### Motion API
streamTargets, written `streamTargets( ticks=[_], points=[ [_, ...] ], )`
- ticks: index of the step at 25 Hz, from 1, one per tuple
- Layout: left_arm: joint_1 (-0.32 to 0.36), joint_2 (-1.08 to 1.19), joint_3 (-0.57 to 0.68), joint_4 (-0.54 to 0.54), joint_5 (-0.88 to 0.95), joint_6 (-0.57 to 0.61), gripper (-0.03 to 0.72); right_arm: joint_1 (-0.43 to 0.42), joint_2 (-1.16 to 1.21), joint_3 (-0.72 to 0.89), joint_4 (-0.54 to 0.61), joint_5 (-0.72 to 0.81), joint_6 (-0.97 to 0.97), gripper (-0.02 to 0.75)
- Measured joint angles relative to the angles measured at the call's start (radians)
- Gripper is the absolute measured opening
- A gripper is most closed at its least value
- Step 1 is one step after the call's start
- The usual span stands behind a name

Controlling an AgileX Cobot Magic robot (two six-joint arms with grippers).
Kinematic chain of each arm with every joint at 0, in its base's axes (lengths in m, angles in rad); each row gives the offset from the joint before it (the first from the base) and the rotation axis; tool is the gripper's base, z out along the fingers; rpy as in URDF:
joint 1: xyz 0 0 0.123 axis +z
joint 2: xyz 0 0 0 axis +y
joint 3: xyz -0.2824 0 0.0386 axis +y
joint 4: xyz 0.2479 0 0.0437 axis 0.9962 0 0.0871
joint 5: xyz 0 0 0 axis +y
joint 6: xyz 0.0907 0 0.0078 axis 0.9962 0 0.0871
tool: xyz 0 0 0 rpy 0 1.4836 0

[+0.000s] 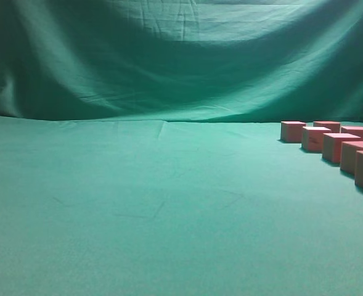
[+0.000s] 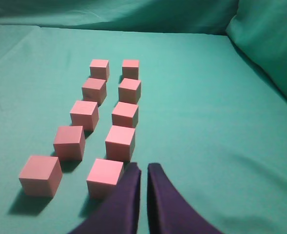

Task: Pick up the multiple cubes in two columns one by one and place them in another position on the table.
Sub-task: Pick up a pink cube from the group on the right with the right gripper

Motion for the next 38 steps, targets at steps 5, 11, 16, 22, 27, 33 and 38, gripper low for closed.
streamTargets(
  ticks=[5, 11, 16, 22, 27, 33, 38],
  points=[
    [0.000, 0.000, 0.000, 0.000, 0.000, 0.000, 0.000, 0.000, 0.000, 0.000, 0.000, 0.000, 0.000, 0.048],
    [0.000, 0.000, 0.000, 0.000, 0.000, 0.000, 0.000, 0.000, 0.000, 0.000, 0.000, 0.000, 0.000, 0.048],
    [0.000, 0.000, 0.000, 0.000, 0.000, 0.000, 0.000, 0.000, 0.000, 0.000, 0.000, 0.000, 0.000, 0.048],
    [0.000, 0.000, 0.000, 0.000, 0.000, 0.000, 0.000, 0.000, 0.000, 0.000, 0.000, 0.000, 0.000, 0.048],
    [0.000, 0.000, 0.000, 0.000, 0.000, 0.000, 0.000, 0.000, 0.000, 0.000, 0.000, 0.000, 0.000, 0.048],
    [0.000, 0.000, 0.000, 0.000, 0.000, 0.000, 0.000, 0.000, 0.000, 0.000, 0.000, -0.009, 0.000, 0.048],
    [0.000, 0.000, 0.000, 0.000, 0.000, 0.000, 0.000, 0.000, 0.000, 0.002, 0.115, -0.215, 0.067, 0.048]
  ],
)
